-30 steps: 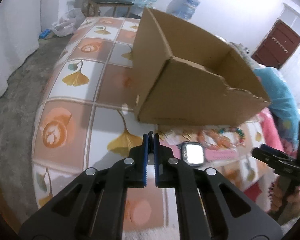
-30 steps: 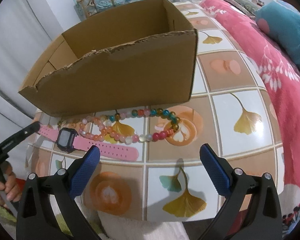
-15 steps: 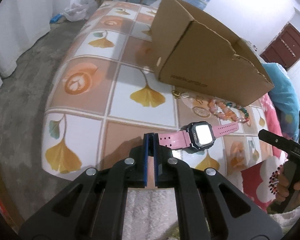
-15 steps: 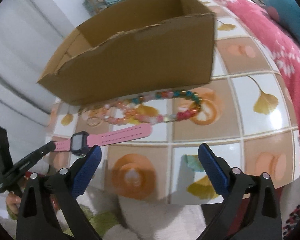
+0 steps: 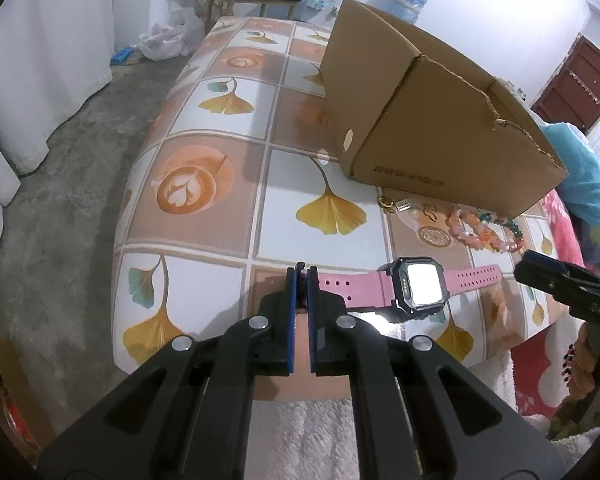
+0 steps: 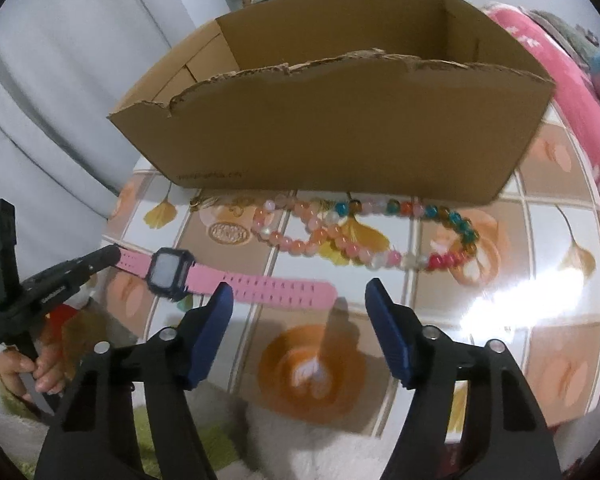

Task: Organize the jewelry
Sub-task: 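Hold the watch strap with the left tool while the right tool grasps the strap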

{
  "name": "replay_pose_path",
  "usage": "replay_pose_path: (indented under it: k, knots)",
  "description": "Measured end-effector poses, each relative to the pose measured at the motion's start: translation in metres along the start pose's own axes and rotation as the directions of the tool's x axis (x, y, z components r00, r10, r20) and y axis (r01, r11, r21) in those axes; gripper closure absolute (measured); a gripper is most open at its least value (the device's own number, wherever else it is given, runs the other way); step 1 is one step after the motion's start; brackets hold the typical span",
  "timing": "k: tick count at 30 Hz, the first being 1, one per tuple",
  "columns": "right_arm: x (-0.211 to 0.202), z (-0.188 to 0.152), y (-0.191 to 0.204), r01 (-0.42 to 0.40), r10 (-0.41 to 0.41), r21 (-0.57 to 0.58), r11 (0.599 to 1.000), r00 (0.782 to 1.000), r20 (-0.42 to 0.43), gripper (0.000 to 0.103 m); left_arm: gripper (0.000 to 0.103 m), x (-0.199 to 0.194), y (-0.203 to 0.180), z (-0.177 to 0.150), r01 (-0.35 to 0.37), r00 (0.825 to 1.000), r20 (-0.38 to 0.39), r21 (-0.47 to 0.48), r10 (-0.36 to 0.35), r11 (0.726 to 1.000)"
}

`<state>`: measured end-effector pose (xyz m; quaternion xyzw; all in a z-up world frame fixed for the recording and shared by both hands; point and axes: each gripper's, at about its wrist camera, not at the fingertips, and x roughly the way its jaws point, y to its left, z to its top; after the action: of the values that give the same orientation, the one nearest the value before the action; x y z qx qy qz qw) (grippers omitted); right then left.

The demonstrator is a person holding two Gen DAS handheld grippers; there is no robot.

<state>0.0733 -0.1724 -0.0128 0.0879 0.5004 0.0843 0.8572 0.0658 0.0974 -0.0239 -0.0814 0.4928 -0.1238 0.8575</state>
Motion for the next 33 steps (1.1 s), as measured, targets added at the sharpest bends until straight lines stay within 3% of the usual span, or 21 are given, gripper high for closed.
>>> replay_pose_path:
  k: [7,12,18,22,29,33]
  knots:
    - [0.020,-0.002,0.006,-0.045,0.044,-0.011,0.999,0.996,-0.080,0.042,0.099,0.003,0.001,0.004,0.003,1.000,0.013,0.001,-0.003,1.000]
    - [0.011,-0.017,0.011,-0.062,0.058,-0.038,0.997,0.993,-0.107,0.042,0.098,0.006,0.001,0.009,0.001,1.000,0.020,0.008,-0.001,1.000]
    - [0.005,-0.029,0.026,-0.156,0.138,-0.083,0.984,0.971,-0.197,0.042,0.097,0.010,0.002,0.016,-0.006,0.999,0.032,0.016,0.006,1.000]
    - [-0.001,-0.026,0.045,-0.183,0.149,-0.193,0.964,0.972,-0.181,0.042,0.097,0.012,0.002,0.019,-0.009,0.999,0.037,0.018,0.009,1.000]
    - [0.024,-0.017,0.090,-0.155,0.097,-0.397,0.905,0.982,-0.161,0.042,0.097,0.012,0.002,0.020,-0.014,0.999,0.038,0.013,0.013,1.000]
    - [0.029,-0.018,0.092,-0.150,0.084,-0.438,0.886,0.983,-0.166,0.053,0.097,0.012,0.004,0.020,-0.009,0.999,0.040,0.002,0.009,1.000]
